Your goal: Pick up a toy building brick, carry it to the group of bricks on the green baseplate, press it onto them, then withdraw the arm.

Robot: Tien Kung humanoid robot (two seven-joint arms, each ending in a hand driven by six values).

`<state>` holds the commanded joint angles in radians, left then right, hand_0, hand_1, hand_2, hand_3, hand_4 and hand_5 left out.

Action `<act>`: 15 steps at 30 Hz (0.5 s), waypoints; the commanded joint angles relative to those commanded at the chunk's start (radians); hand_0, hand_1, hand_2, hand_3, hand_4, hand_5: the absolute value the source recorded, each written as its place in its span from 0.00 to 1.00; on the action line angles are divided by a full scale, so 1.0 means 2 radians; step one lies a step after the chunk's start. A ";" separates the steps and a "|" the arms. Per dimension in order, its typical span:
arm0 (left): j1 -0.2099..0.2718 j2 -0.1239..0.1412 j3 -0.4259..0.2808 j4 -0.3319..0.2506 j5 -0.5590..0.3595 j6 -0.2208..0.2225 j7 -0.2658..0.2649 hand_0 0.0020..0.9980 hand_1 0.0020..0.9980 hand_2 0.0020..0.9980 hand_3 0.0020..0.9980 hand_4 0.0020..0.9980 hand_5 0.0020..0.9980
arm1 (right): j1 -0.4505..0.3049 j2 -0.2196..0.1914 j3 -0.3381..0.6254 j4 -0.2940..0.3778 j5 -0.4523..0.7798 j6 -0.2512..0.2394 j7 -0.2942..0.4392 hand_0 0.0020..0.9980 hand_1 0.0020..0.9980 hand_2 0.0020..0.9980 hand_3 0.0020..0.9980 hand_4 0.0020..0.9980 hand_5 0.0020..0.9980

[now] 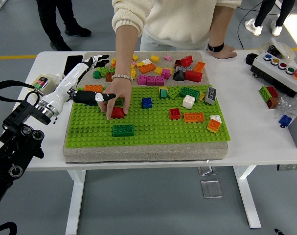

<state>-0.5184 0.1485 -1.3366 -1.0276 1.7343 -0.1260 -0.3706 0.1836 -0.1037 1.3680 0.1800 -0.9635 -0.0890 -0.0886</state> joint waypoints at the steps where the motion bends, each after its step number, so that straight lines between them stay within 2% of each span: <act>1: 0.000 0.000 0.000 0.001 -0.001 0.002 -0.001 0.93 0.90 0.92 0.93 1.00 0.20 | 0.000 0.000 -0.001 0.000 0.000 0.000 0.000 0.75 0.68 0.72 0.65 0.92 0.50; 3: 0.001 0.000 0.001 0.002 -0.003 0.007 -0.003 0.93 0.90 0.92 0.93 1.00 0.20 | 0.000 0.000 -0.001 0.000 -0.001 0.000 0.000 0.75 0.68 0.72 0.65 0.92 0.50; 4: 0.001 0.000 0.001 0.002 -0.005 0.011 -0.005 0.89 0.84 0.85 0.87 0.98 0.17 | 0.000 0.000 -0.002 0.000 -0.001 0.000 0.000 0.75 0.68 0.72 0.65 0.92 0.50; 9: -0.001 0.000 0.001 0.008 -0.017 0.036 -0.016 0.89 0.84 0.85 0.87 0.98 0.17 | -0.001 0.001 -0.004 0.000 -0.002 0.000 -0.001 0.75 0.68 0.72 0.65 0.92 0.50; 10: -0.001 0.000 0.002 0.009 -0.018 0.039 -0.017 0.79 0.76 0.76 0.79 0.86 0.07 | -0.001 0.001 -0.004 0.000 -0.002 0.000 -0.001 0.75 0.68 0.72 0.65 0.92 0.50; 15: -0.008 -0.001 0.005 0.018 -0.024 0.056 -0.026 0.79 0.76 0.76 0.79 0.86 0.07 | -0.001 0.001 -0.006 0.000 -0.002 0.000 -0.002 0.75 0.68 0.72 0.65 0.92 0.50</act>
<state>-0.5341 0.1455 -1.3272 -0.9919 1.6865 -0.0130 -0.4222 0.1816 -0.1011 1.3569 0.1800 -0.9667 -0.0895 -0.0921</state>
